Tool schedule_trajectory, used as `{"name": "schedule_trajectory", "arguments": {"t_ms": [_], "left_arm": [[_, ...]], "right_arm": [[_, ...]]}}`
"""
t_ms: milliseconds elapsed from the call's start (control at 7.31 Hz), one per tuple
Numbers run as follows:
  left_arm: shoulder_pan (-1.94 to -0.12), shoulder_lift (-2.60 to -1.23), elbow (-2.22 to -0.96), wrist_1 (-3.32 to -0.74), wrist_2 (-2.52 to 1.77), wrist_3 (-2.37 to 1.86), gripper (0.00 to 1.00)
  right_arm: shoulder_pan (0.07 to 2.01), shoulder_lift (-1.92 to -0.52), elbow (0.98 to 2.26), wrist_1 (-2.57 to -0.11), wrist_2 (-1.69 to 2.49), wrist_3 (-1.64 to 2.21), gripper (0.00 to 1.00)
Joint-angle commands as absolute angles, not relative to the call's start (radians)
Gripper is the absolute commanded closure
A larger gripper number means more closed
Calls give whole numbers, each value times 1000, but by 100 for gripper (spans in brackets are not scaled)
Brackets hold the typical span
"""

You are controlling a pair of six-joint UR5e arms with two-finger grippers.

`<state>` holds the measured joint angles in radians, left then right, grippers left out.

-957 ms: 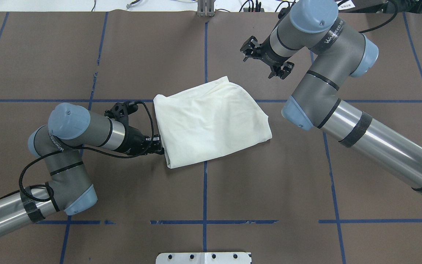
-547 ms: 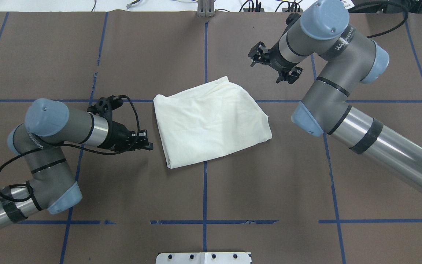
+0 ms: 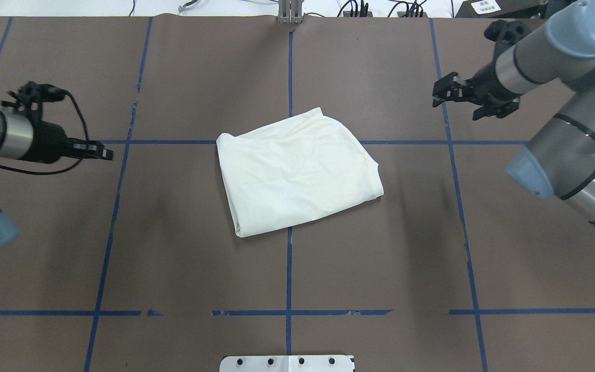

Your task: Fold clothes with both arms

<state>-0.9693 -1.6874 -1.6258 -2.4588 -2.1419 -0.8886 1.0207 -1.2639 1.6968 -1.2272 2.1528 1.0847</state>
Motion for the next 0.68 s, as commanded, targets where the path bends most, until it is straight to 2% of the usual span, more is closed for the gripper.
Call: {"name": "schedule_trajectory", "arguments": {"t_ms": [0,274,410,547], "left_arm": [[-1293,-1658,-1640,-2145,-2206,-317,100],[-1489,-1712,-1620,-1850,-2201,11,100],[-1518,-1727,-1611,-1769,-2209,20,75],[-1520,-1718,-1611,-1760,-2258,18,43]], "right_arm": [[1203,-1435,1707,-1229,2281,681,0],[1348,-1540,1698,-1241,2350,446,0],[1383,-1546,1706,-1334,2359,361,0],[1426,-1548,1709,-1430,2361,263,0]]}}
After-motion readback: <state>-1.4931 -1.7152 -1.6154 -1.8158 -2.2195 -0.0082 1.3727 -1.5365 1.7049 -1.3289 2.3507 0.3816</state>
